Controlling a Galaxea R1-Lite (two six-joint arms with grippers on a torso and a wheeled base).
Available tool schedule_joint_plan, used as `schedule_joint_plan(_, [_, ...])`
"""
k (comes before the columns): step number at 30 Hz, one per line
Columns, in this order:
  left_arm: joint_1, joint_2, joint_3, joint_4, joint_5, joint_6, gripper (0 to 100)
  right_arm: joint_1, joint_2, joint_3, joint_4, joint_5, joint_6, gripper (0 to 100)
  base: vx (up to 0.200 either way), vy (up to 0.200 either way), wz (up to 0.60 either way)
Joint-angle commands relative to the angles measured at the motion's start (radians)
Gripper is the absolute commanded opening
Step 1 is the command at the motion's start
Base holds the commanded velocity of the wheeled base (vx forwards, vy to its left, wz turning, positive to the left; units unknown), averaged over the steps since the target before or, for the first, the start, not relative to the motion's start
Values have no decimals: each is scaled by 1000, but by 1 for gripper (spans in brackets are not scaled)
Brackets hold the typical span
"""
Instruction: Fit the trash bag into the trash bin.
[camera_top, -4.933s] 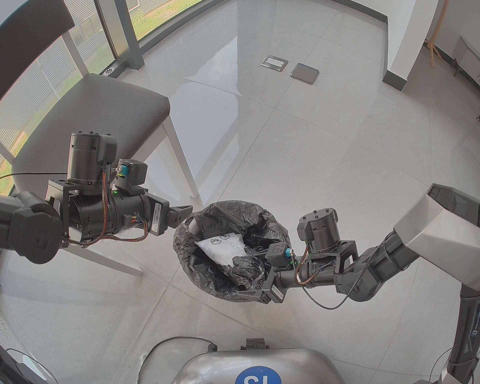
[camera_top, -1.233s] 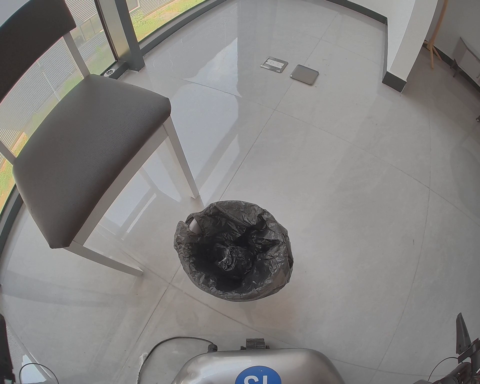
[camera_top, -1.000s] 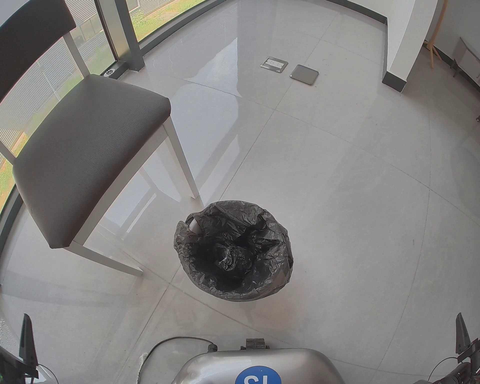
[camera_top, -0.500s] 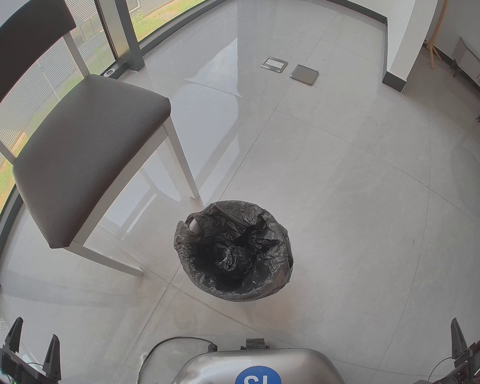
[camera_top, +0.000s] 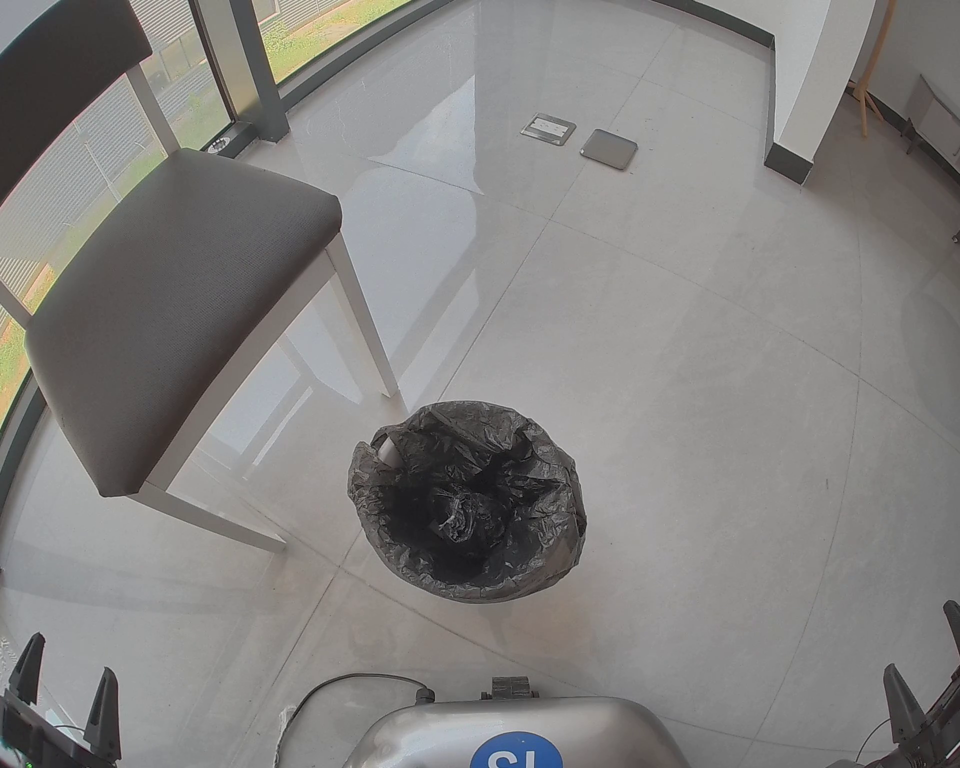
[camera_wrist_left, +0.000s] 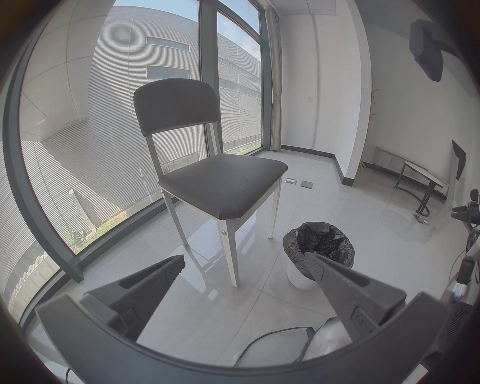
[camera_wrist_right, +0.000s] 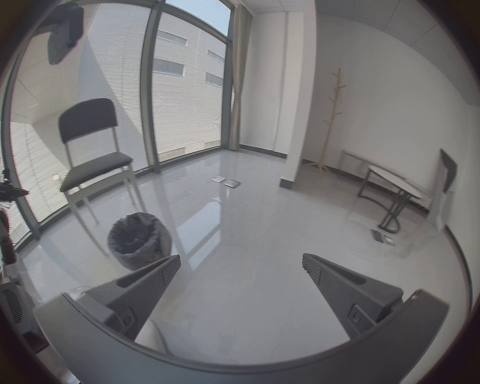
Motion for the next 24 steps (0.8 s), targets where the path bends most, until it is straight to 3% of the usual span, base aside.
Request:
schedule_joint_plan(1, [0,-11,18,0,0,0,100,0,-12,18,-19,36,26,100,0,0,0])
schedule_joint_plan(5, [0,-11,18,-1,0,0,100,0,-12,16,-10,29,30,100,0,0,0])
schedule_joint_plan(10, [0,-11,18,-1,0,0,100,0,-12,16,-11,-131,21,100,0,0,0])
schedule_joint_plan(17, [1,-11,18,-1,0,0,100,0,-12,8,15,-195,30,100,0,0,0])
schedule_joint_plan(20, [0,-11,18,-1,0,0,100,0,-12,7,16,-297,-25,100,0,0,0])
schedule_joint_plan(24, [0,-11,18,0,0,0,100,0,-12,4,24,-333,-20,100,0,0,0])
